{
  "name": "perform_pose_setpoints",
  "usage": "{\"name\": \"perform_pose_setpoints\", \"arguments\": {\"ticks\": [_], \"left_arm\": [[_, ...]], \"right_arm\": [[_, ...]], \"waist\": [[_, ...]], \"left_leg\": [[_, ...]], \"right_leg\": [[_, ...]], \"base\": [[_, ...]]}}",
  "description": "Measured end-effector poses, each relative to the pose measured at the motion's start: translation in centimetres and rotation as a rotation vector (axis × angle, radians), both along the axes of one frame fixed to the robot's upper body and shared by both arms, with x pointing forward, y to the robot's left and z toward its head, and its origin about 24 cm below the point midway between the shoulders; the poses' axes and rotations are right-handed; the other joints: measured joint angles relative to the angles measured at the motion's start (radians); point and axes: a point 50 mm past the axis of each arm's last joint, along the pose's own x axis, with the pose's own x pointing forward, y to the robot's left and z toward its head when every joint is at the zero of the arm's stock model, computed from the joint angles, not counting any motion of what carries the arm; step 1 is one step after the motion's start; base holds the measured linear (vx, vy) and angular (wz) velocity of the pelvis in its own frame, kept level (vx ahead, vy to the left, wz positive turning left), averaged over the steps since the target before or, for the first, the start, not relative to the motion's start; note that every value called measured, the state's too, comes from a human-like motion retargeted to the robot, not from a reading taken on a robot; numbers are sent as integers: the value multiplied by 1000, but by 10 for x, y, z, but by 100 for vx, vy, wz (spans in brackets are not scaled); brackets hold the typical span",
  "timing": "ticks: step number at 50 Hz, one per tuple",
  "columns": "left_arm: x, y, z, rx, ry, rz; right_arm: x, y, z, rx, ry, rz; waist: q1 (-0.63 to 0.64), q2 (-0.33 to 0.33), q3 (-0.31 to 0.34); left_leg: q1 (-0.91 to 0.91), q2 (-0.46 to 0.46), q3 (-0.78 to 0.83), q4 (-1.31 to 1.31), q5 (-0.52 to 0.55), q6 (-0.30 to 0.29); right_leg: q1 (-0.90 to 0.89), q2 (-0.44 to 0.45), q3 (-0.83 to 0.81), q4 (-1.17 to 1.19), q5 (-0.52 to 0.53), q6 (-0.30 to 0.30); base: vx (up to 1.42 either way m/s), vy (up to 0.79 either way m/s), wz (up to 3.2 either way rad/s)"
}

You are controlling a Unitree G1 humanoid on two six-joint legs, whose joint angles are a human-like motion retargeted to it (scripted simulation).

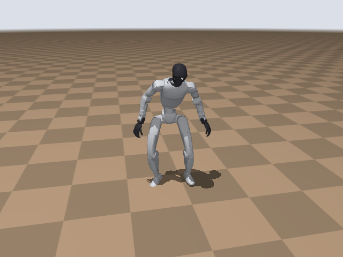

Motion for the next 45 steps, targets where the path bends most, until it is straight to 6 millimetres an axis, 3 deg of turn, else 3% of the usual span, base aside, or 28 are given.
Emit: {"name": "perform_pose_setpoints", "arguments": {"ticks": [3,5,7,9,12,15,18,20,25,27,30,32,33,35,38,40,42,45], "left_arm": [[9,-14,-4,-5,-12,-55],[14,-21,-4,8,-19,-107],[20,-25,-3,26,-29,-150],[29,-31,-1,17,-60,-151],[41,-44,-1,-48,-125,-81],[41,-48,-2,-105,-173,14],[27,-43,-6,-122,-165,55],[17,-42,-10,-127,-141,51],[1,-41,-21,-119,9,-50],[5,-41,-22,-128,60,-75],[11,-44,-22,-107,94,-133],[13,-45,-21,-72,91,-172],[13,-44,-20,-44,90,-196],[13,-40,-17,35,95,-244],[16,-32,-11,150,91,-275],[20,-31,-10,182,71,-243],[18,-33,-11,150,34,-192],[15,-33,-13,71,0,-71]], "right_arm": [[-5,-8,0,-26,20,12],[-6,-13,3,-47,16,21],[-6,-16,5,-63,-5,11],[-6,-22,9,-82,-27,-17],[-7,-34,14,-117,-35,-51],[0,-36,16,-151,-24,-40],[16,-26,18,-149,-50,3],[29,-19,22,-149,-88,29],[47,-7,29,-113,-153,52],[43,-11,26,-101,-90,33],[36,-14,26,-50,-67,44],[29,-20,27,-33,-67,44],[25,-23,28,-29,-70,40],[17,-29,30,-41,-80,26],[9,-38,32,-105,-107,-2],[2,-48,32,-163,-90,-28],[-3,-49,31,-178,-112,-37],[-7,-54,25,-195,-6,-46]], "waist": [[-28,38,0],[-40,55,0],[-47,69,0],[-55,85,0],[-60,110,0],[-39,104,0],[-23,100,0],[-8,88,0],[-4,27,0],[-59,14,0],[-95,35,0],[-113,54,0],[-115,59,0],[-111,63,0],[-120,72,0],[-128,82,0],[-115,94,0],[-101,81,0]], "left_leg": [[32,9,-88,-82,40,82],[18,78,-120,-20,52,71],[25,132,-139,-1,54,19],[34,157,-161,-13,57,-11],[55,171,-193,-63,102,-33],[98,191,-185,-131,163,-39],[117,252,-146,-156,238,-8],[104,268,-101,-105,217,7],[42,116,-19,86,-14,-23],[61,-13,1,-54,8,-27],[108,-93,-44,-260,89,16],[90,-43,-81,-224,103,72],[66,-7,-96,-163,101,69],[44,55,-120,-90,91,19],[37,105,-158,-68,75,-17],[47,112,-190,-111,111,-31],[32,157,-200,-67,121,-59],[106,152,-197,-217,231,-40]], "right_leg": [[-87,55,86,192,74,67],[-153,79,169,346,83,103],[-181,25,175,455,5,73],[-177,-83,140,492,-83,12],[-118,-193,106,343,-153,-42],[-5,-182,109,-27,-24,-26],[9,-139,91,-37,24,-33],[3,-115,75,-19,12,6],[54,-54,52,-127,1,-27],[112,-44,-3,-239,60,18],[71,1,11,-127,64,54],[-12,28,101,58,61,69],[-55,31,142,163,45,69],[-121,-9,167,352,-33,47],[-151,-153,126,489,-162,-21],[-131,-218,117,436,-210,-48],[-97,-210,145,292,-209,-35],[47,-163,166,-121,-18,20]], "base": [[9,-37,-2],[14,-41,-21],[17,-42,-17],[17,-45,23],[15,-56,34],[15,-69,-5],[14,-69,-24],[9,-63,-44],[8,-50,-2],[1,-43,126],[4,-42,59],[7,-43,17],[10,-46,-7],[13,-48,-21],[14,-52,14],[13,-60,40],[17,-68,1],[8,-74,13]]}}
